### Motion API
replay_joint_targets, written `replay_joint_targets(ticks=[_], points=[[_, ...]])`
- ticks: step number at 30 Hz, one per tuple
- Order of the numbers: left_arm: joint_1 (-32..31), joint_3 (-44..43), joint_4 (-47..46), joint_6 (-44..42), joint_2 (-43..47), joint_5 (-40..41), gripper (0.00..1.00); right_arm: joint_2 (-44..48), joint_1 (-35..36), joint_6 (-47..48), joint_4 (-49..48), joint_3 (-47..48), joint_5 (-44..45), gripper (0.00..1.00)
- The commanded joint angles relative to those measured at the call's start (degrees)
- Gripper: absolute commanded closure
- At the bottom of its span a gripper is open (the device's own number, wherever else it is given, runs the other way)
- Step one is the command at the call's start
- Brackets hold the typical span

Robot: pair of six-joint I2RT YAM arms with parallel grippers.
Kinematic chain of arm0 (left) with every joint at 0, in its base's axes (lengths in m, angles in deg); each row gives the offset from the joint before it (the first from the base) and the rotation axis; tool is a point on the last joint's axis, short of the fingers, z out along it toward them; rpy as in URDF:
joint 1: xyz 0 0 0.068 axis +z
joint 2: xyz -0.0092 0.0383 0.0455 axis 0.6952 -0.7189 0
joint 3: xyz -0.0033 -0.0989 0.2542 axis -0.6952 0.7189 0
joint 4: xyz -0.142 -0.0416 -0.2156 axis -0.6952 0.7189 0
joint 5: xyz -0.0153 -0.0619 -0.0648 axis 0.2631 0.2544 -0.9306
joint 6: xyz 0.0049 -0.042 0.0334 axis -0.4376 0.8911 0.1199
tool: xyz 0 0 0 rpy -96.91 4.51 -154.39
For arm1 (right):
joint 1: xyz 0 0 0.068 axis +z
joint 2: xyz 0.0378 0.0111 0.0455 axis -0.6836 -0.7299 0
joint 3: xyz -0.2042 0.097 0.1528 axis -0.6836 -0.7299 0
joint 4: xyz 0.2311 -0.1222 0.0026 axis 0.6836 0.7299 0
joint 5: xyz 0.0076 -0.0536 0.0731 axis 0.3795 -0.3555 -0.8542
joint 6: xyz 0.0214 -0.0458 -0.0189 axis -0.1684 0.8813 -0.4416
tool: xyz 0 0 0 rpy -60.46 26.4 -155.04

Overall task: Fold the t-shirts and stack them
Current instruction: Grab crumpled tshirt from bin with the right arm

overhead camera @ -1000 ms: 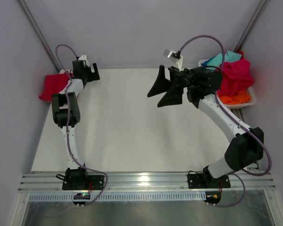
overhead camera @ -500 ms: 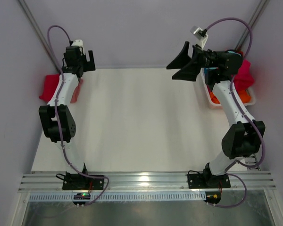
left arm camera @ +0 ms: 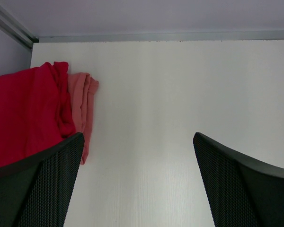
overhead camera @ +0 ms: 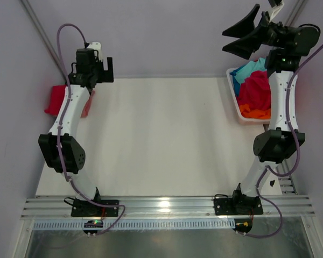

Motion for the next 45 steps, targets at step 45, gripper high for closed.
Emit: replay_joint_targets(ticks=[45], points=[[-1.44, 12.02, 12.87, -13.43, -1.47, -3.61, 0.02, 15.18, -3.28, 94.76, 56.12, -45.58, 86.86, 0.01]])
